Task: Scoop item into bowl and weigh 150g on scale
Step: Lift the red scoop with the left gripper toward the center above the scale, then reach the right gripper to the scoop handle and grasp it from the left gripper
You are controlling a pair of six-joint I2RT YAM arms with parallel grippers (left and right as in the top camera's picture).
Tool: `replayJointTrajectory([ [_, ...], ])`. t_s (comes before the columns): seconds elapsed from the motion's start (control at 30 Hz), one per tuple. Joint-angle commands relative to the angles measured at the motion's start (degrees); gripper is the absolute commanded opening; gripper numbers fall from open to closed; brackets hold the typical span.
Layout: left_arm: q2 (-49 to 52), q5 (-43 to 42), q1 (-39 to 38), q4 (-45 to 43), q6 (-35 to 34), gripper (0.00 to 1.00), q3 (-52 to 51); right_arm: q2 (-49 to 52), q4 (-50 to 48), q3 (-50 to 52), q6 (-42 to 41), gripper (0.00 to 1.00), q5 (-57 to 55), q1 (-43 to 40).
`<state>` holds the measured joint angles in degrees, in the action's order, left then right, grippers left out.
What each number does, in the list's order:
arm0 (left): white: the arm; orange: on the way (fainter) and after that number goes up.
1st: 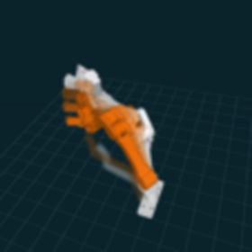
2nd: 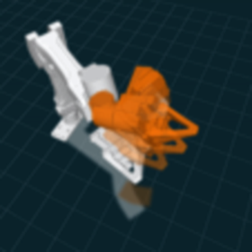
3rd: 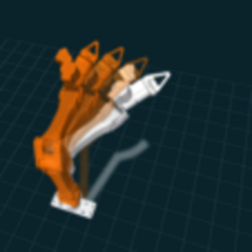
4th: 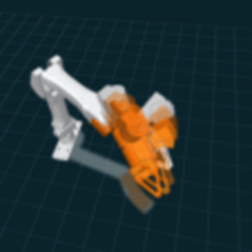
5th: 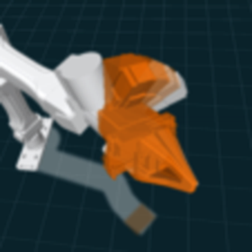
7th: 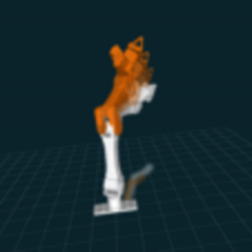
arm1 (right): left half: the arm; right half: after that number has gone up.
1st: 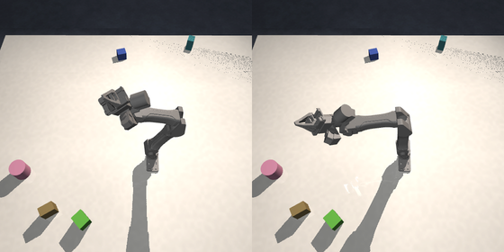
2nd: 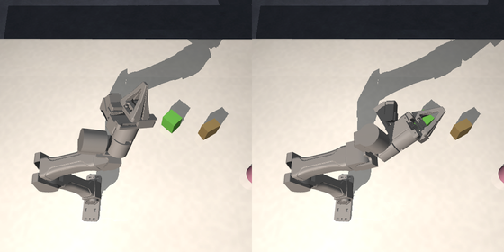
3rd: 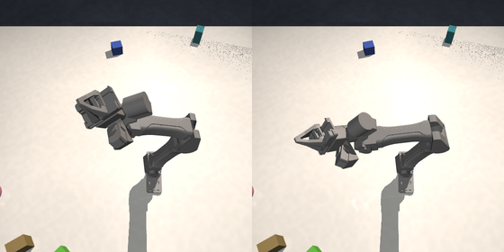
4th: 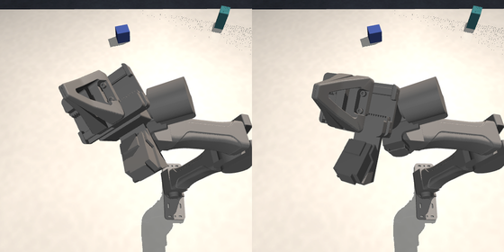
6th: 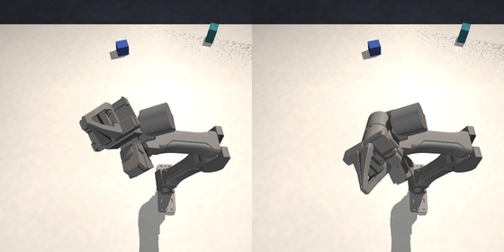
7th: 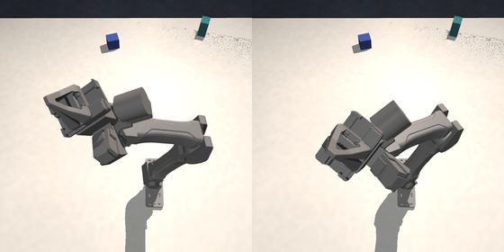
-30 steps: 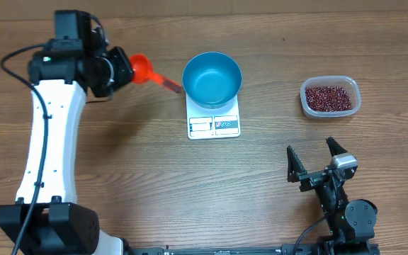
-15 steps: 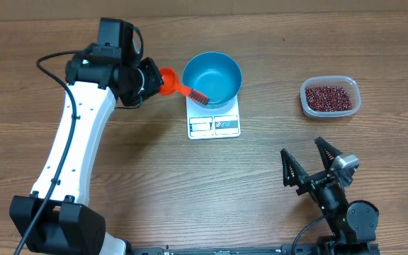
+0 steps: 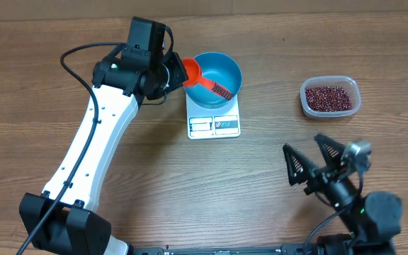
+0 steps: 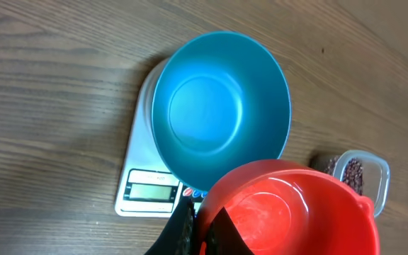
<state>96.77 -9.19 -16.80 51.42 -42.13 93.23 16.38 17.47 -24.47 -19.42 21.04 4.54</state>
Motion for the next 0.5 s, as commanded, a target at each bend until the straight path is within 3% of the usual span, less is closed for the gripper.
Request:
replayJointTrajectory([
  [0.0,0.28,2.01,-0.22,-0.28,-2.51,0.04,-0.20,8.63,4.17,-10.45,-0.07,1.00,2.19,0.26],
  [0.23,0.28,1.68,-1.03,4.31,-12.41,0.04,-0.20,27.04,17.84,-31.82,-0.11,1.00,12.72,0.28],
  [0.47,0.28,-0.98,-4.04,6.08,-14.49,0.04,-0.20,36.35,16.28,-34.12,-3.26,1.00,23.28,0.28],
])
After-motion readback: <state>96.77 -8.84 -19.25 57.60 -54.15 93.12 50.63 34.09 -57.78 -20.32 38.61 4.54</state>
